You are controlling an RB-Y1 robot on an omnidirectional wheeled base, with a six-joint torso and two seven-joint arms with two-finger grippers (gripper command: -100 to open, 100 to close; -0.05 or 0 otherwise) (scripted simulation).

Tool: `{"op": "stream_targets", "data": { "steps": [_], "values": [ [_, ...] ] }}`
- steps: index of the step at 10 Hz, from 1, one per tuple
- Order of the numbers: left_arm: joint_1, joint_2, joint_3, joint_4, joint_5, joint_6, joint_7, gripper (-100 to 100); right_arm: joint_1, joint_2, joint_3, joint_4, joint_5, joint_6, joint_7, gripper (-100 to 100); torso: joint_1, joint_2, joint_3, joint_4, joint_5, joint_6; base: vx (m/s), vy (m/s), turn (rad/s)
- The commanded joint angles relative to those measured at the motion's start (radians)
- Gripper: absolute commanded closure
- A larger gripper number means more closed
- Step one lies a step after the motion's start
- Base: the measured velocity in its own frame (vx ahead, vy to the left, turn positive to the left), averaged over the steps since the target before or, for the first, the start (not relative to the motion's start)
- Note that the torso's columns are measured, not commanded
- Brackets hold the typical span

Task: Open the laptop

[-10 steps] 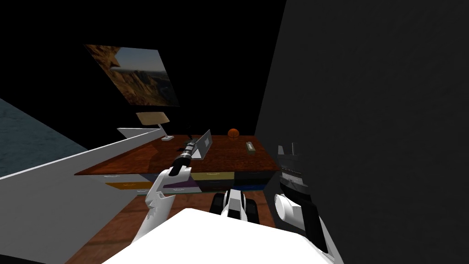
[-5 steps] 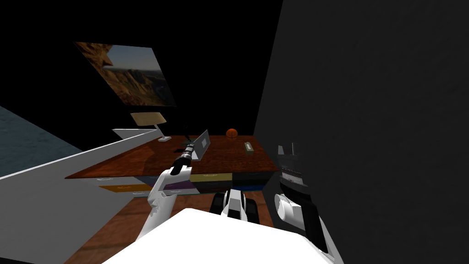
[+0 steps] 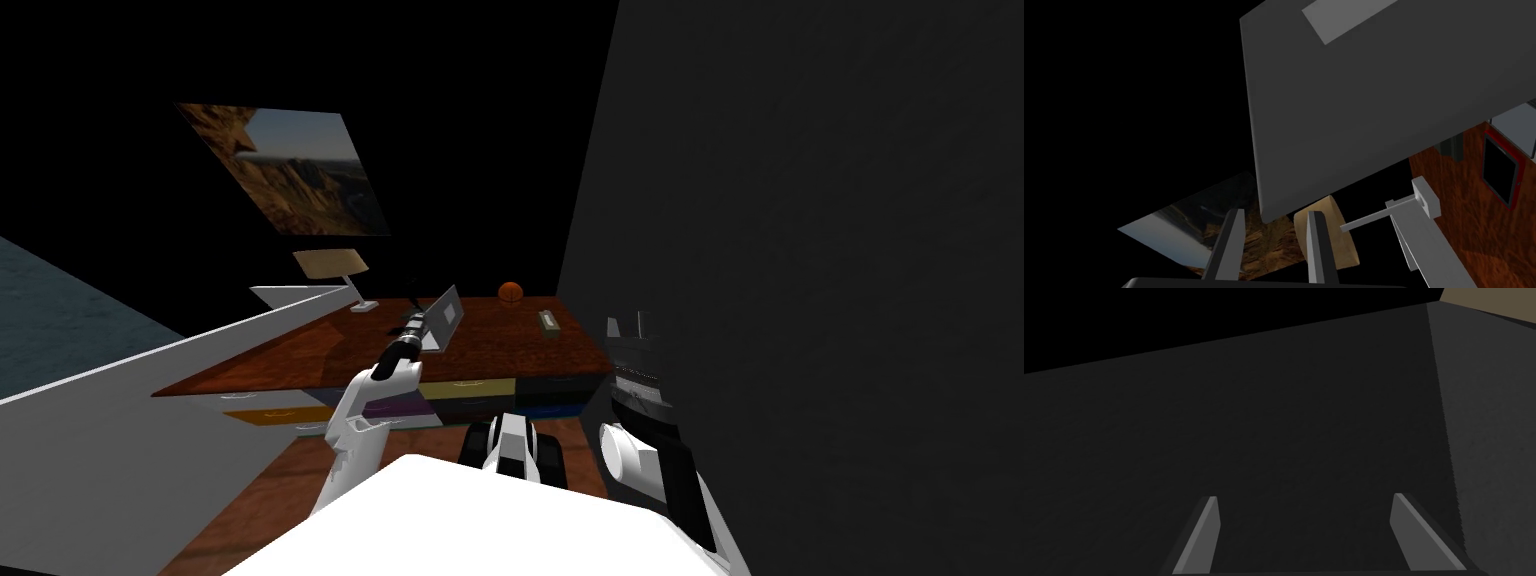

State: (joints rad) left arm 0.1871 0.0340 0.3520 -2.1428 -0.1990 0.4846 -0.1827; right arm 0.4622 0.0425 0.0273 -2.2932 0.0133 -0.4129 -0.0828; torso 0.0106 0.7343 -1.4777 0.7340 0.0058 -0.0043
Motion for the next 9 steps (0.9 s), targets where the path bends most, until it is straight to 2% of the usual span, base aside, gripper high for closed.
{"op": "stream_targets", "data": {
  "steps": [1, 4, 5, 6, 9],
  "values": [
    [0.001, -0.027, 0.003, -0.025, 0.038, 0.062, 0.035, 100, 0.000, 0.000, 0.000, 0.000, 0.000, 0.000, 0.000, 0, 0.000, 0.000, 0.000, 0.000, 0.000, 0.001, -0.011, 0.126, 0.004],
    [-0.004, -0.058, 0.001, -0.059, 0.081, 0.124, 0.073, 100, 0.000, 0.000, 0.000, 0.000, 0.000, 0.000, 0.000, 0, -0.005, 0.002, 0.001, 0.000, -0.001, 0.003, -0.022, 0.123, 0.007],
    [-0.005, -0.052, 0.000, -0.061, 0.070, 0.104, 0.064, 100, 0.000, 0.000, 0.000, 0.000, 0.000, 0.000, 0.000, 0, -0.007, 0.001, 0.001, 0.000, -0.002, 0.004, -0.004, 0.061, 0.010],
    [-0.017, -0.058, 0.001, -0.033, 0.106, 0.114, 0.106, 100, 0.000, 0.000, 0.000, 0.000, 0.000, 0.000, 0.000, 0, -0.013, 0.000, 0.000, 0.001, -0.004, 0.006, -0.024, 0.075, 0.087],
    [-0.035, -0.065, 0.000, 0.012, 0.158, 0.123, 0.165, 100, 0.000, 0.000, 0.000, 0.000, 0.000, 0.000, 0.000, 0, -0.009, -0.001, 0.000, -0.001, -0.001, 0.007, -0.021, 0.108, 0.046]
  ]
}}
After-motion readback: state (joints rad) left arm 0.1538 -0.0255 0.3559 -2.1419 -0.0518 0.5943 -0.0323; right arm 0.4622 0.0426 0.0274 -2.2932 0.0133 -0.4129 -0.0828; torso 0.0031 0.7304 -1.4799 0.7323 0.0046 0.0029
